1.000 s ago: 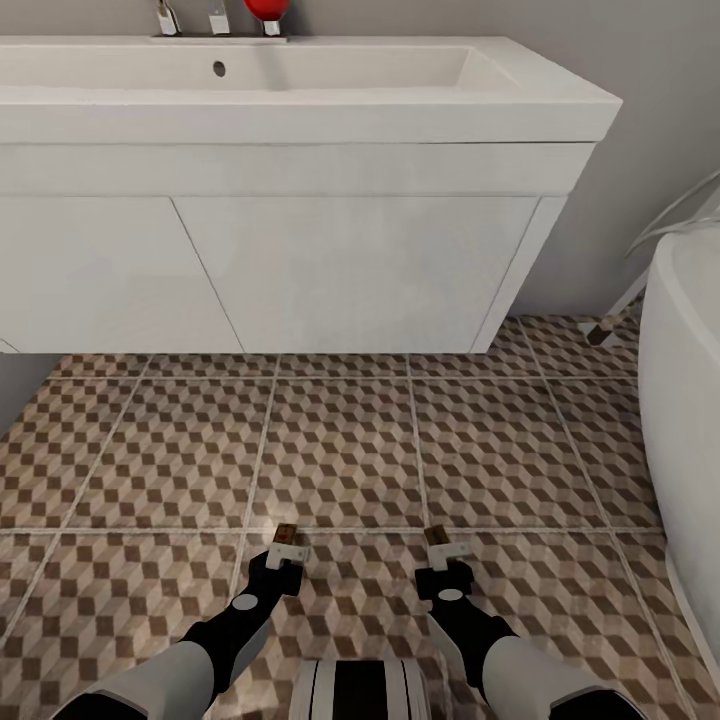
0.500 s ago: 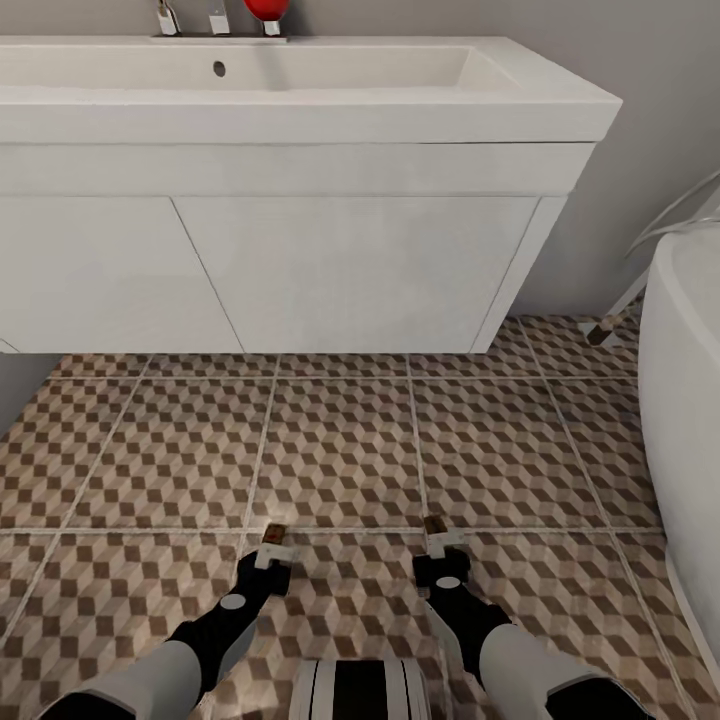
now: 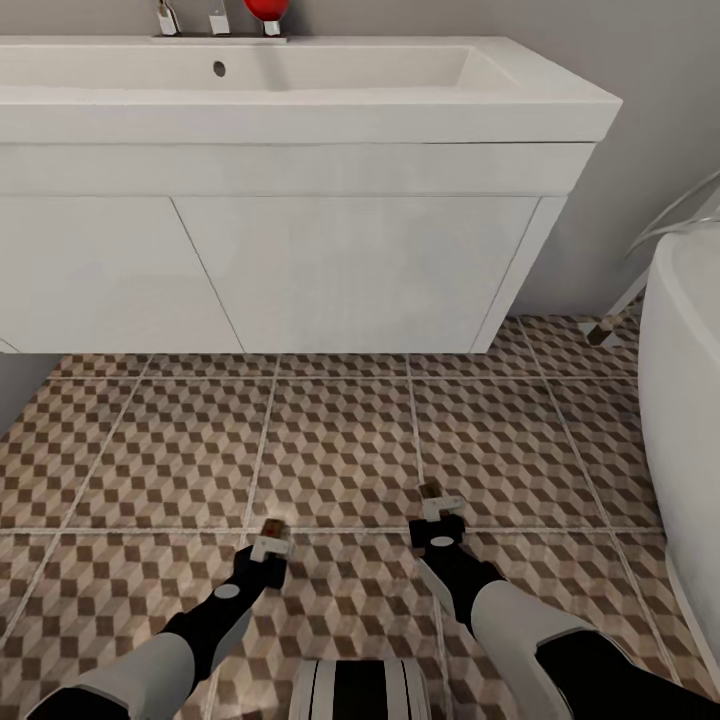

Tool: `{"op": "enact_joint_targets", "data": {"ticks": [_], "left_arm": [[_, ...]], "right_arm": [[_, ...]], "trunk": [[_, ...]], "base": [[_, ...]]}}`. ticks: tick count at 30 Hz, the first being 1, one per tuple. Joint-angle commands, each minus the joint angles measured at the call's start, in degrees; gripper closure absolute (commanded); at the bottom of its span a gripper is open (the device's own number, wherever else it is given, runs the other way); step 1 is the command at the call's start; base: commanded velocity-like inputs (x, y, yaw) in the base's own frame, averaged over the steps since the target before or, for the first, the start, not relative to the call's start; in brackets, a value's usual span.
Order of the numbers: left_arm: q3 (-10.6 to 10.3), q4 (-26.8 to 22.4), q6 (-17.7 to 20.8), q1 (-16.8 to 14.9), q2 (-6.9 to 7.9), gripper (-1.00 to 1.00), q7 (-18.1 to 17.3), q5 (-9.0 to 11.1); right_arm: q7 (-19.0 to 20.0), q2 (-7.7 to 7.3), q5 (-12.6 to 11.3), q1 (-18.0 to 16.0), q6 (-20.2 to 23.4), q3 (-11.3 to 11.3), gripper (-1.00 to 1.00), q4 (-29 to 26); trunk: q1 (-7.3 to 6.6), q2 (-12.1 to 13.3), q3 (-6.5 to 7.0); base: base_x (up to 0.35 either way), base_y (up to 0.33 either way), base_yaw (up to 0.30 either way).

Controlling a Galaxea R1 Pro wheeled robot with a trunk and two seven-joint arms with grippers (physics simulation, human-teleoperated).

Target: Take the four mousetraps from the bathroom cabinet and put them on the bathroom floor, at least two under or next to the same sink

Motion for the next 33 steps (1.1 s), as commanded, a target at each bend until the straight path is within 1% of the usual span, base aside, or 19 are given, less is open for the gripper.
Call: {"op": "enact_joint_targets", "data": {"ticks": [1, 4, 6, 8, 11, 13, 14, 16, 17, 18, 19, 21, 22, 23, 24, 25, 27, 29, 33], "left_arm": [[-0.45, 0.01, -0.20, -0.07, 0.10, 1.00, -0.92, 0.88], [-0.45, 0.01, -0.12, -0.16, 0.26, 1.00, -4.08, 2.47], [-0.45, 0.02, -0.14, -0.15, 0.36, 1.00, -6.57, 4.09], [-0.45, -0.05, -0.16, -0.16, 0.57, 1.00, -7.57, 4.85], [-0.48, -0.36, -0.18, -0.21, 1.12, 1.00, -8.19, 5.34], [-0.47, -0.61, -0.18, -0.61, 2.84, 1.00, -8.60, 5.61], [-0.47, -0.69, -0.18, -0.76, 3.47, 1.00, -8.71, 5.66], [-0.46, -0.99, -0.11, -1.50, 6.46, 1.00, -9.42, 6.13], [-0.46, -1.07, -0.08, -1.75, 7.25, 1.00, -9.68, 6.41], [-0.45, -1.28, -0.04, -2.15, 8.79, 1.00, -10.27, 7.22], [-0.45, -1.41, -0.03, -2.29, 9.52, 1.00, -10.54, 7.77], [-0.45, -2.15, -0.01, -2.58, 12.10, 1.00, -11.21, 10.75], [-0.45, -2.32, 0.01, -2.62, 12.62, 1.00, -11.31, 11.58], [-0.45, -2.56, 0.04, -2.69, 13.52, 1.00, -11.45, 13.15], [-0.45, -2.65, 0.07, -2.71, 13.90, 1.00, -11.50, 13.85], [-0.45, -2.79, 0.14, -2.75, 14.46, 1.00, -11.57, 14.99], [-0.45, -2.95, 0.41, -2.78, 14.87, 1.00, -11.68, 16.08], [-0.45, -3.06, 0.90, -2.81, 14.85, 1.00, -11.73, 16.64], [-0.52, -3.10, 1.90, -2.80, 14.67, 1.00, -11.70, 17.05]], "right_arm": [[-0.28, 0.00, -0.17, -0.06, -0.18, 0.31, 1.00, 0.10], [-0.32, 0.00, -0.06, -0.09, -0.49, 0.35, 1.00, 0.22], [-0.32, 0.00, 0.07, -0.10, -1.51, 0.44, 1.00, 0.66], [-0.15, -0.03, 0.20, -0.10, -2.84, 0.51, 1.00, 1.71], [0.39, -0.05, 0.28, -0.10, -4.55, 0.56, 1.00, 2.94], [1.31, -0.11, 0.32, -0.10, -5.43, 0.59, 1.00, 3.47], [1.56, -0.17, 0.34, -0.10, -5.55, 0.61, 1.00, 3.56], [3.00, -0.88, 0.36, -0.11, -5.84, 0.59, 1.00, 3.72], [3.51, -1.21, 0.35, -0.11, -5.88, 0.59, 1.00, 3.74], [4.61, -1.99, 0.35, -0.11, -5.96, 0.56, 1.00, 3.77], [5.10, -2.45, 0.36, -0.11, -6.01, 0.53, 1.00, 3.78], [6.24, -4.05, 0.27, -0.11, -6.12, 0.42, 1.00, 3.81], [6.40, -4.33, 0.21, -0.11, -6.16, 0.40, 1.00, 3.81], [6.63, -4.72, 0.13, -0.11, -6.22, 0.31, 1.00, 3.82], [6.71, -4.86, 0.10, -0.11, -6.27, 0.27, 1.00, 3.82], [6.83, -5.06, 0.09, -0.11, -6.41, 0.23, 1.00, 3.82], [6.93, -5.24, 0.08, -0.11, -6.61, 0.19, 1.00, 3.81], [6.98, -5.33, 0.05, -0.11, -6.71, 0.17, 1.00, 3.78], [7.03, -5.46, 0.01, -0.11, -6.76, 0.10, 1.00, 3.43]], "trunk": [[-0.01, -0.01, -0.03], [-0.01, -0.01, -0.03], [-0.01, -0.01, -0.03], [-0.01, -0.01, -0.03], [-0.01, -0.01, -0.03], [-0.01, -0.01, -0.03], [-0.01, -0.01, -0.03], [-0.01, -0.01, -0.03], [-0.01, -0.01, -0.03], [-0.01, -0.01, -0.03], [-0.01, -0.01, -0.03], [-0.01, -0.01, -0.03], [-0.01, -0.01, -0.03], [-0.01, -0.01, -0.03], [-0.01, -0.01, -0.03], [-0.01, -0.01, -0.03], [-0.01, -0.01, -0.03], [-0.01, -0.01, -0.03], [-0.01, -0.01, -0.03]], "base": [[0.000, 0.000, 0.000], [0.000, 0.000, 0.000], [0.000, 0.000, 0.000], [0.000, 0.000, 0.000], [0.000, 0.000, 0.000], [0.000, 0.000, 0.000], [0.000, 0.000, 0.000], [0.000, 0.000, 0.000], [0.000, 0.000, 0.000], [0.000, 0.000, 0.000], [0.000, 0.000, 0.000], [0.000, 0.000, 0.000], [0.000, 0.000, 0.000], [0.000, 0.000, 0.000], [0.000, 0.000, 0.000], [0.000, 0.000, 0.000], [0.000, 0.000, 0.000], [0.000, 0.000, 0.000], [0.000, 0.000, 0.000]]}}
